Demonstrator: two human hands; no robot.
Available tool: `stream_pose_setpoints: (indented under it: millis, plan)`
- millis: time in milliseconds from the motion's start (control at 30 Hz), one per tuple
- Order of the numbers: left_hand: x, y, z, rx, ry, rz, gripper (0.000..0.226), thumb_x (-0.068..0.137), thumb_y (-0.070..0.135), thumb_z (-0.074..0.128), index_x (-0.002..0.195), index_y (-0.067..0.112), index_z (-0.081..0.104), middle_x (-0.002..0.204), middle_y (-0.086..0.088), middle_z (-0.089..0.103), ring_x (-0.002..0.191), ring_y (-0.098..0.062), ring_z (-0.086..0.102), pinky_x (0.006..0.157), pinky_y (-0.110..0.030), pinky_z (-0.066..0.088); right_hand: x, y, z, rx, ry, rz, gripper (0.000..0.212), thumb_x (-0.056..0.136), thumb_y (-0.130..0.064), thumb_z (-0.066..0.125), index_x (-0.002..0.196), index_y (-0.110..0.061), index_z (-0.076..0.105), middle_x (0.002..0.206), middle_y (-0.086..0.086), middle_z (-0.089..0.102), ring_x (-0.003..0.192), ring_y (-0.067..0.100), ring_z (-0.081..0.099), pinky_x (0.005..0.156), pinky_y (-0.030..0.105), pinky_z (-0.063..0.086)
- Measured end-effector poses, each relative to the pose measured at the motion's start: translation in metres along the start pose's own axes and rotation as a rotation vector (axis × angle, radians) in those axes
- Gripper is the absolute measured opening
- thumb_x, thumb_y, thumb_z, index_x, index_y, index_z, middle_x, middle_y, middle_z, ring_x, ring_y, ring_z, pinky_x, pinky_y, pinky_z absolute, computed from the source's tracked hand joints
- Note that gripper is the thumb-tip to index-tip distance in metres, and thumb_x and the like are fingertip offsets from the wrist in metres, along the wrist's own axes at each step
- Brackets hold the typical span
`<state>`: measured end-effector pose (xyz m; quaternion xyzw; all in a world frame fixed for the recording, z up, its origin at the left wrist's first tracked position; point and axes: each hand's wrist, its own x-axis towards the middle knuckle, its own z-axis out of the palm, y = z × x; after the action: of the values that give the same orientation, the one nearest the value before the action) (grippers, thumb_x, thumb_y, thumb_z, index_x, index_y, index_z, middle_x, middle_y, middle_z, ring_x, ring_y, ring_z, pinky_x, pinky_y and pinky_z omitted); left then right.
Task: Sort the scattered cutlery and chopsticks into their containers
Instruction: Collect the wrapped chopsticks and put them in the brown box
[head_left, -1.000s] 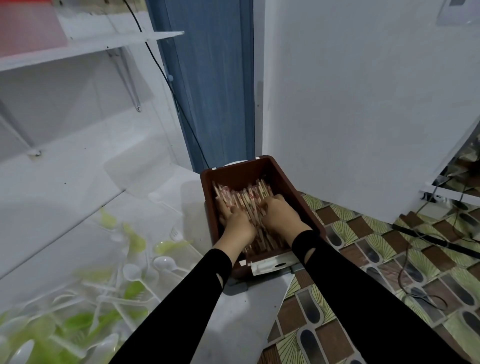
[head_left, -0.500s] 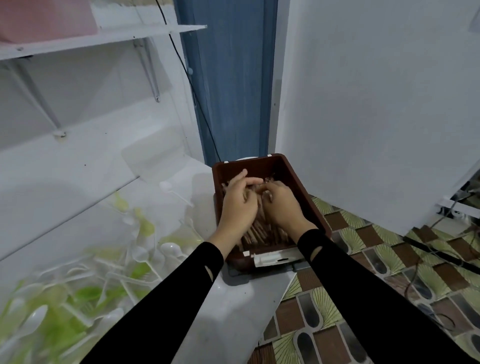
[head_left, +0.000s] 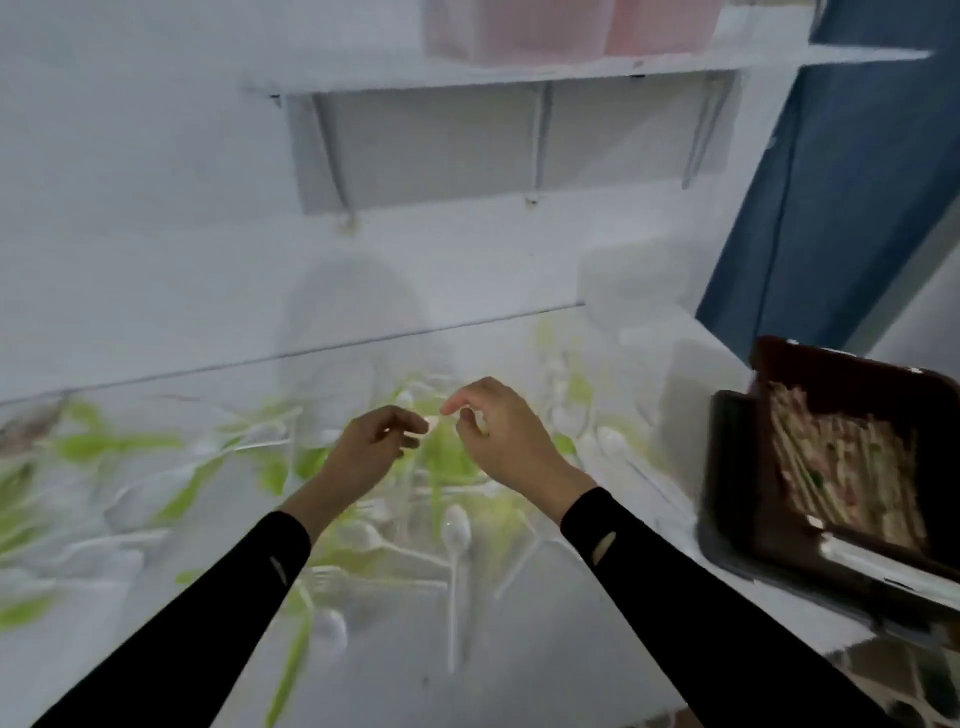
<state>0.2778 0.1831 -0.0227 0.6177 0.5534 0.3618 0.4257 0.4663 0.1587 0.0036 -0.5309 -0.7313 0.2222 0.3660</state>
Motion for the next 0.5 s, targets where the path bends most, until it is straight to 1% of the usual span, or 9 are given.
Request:
stream_pose_setpoints:
  millis: [100,200,333,433,500]
  plan:
    - [-0.036,-0.042,-0.091,0.027,0.127,-0.087,0.04,0.096,-0.01,0.036,0.085,0.017,0.064,0.092,0.003,0.068,0.08,-0.016,0.064,0.07,-0.021,0.047,0.01,-0.039,0.067,0.031,-0.143,-0.037,0.023,0.091,-0.01,0.052,0.099,-0.019,0.072,0.105,0.002,0.063,0.101,0.019,0.06,0.088,0.039,0.049]
    - [-0.08,-0.083,-0.177,0.063,0.246,-0.17,0.039,0.097,-0.01,0.036,0.086,0.014,0.064,0.093,0.0,0.067,0.08,-0.017,0.062,0.067,-0.017,0.046,0.016,-0.082,0.135,0.073,-0.243,-0.072,0.022,0.09,-0.008,0.054,0.097,-0.016,0.073,0.1,0.004,0.063,0.093,0.019,0.061,0.086,0.039,0.049]
    - [-0.14,-0.125,-0.265,0.136,0.336,-0.265,0.036,0.096,-0.009,0.038,0.089,0.013,0.067,0.095,-0.002,0.067,0.084,-0.017,0.062,0.069,-0.02,0.045,0.017,-0.137,0.216,0.08,-0.374,-0.081,0.023,0.091,-0.011,0.053,0.096,-0.022,0.073,0.102,0.001,0.063,0.091,0.017,0.061,0.086,0.038,0.05]
    - [-0.186,-0.154,-0.326,0.276,0.398,-0.318,0.034,0.093,-0.007,0.046,0.089,0.017,0.07,0.089,0.005,0.067,0.083,-0.009,0.06,0.068,-0.009,0.041,0.018,-0.185,0.282,0.091,-0.469,-0.116,0.022,0.091,-0.013,0.053,0.096,-0.023,0.072,0.102,-0.001,0.063,0.092,0.017,0.061,0.087,0.038,0.05]
    - [-0.208,-0.169,-0.352,0.345,0.418,-0.346,0.035,0.092,-0.006,0.047,0.088,0.019,0.071,0.082,0.01,0.063,0.073,-0.003,0.056,0.062,-0.005,0.037,0.018,-0.205,0.313,0.078,-0.506,-0.128,0.022,0.091,-0.013,0.053,0.096,-0.023,0.072,0.103,-0.001,0.063,0.092,0.017,0.061,0.088,0.037,0.05]
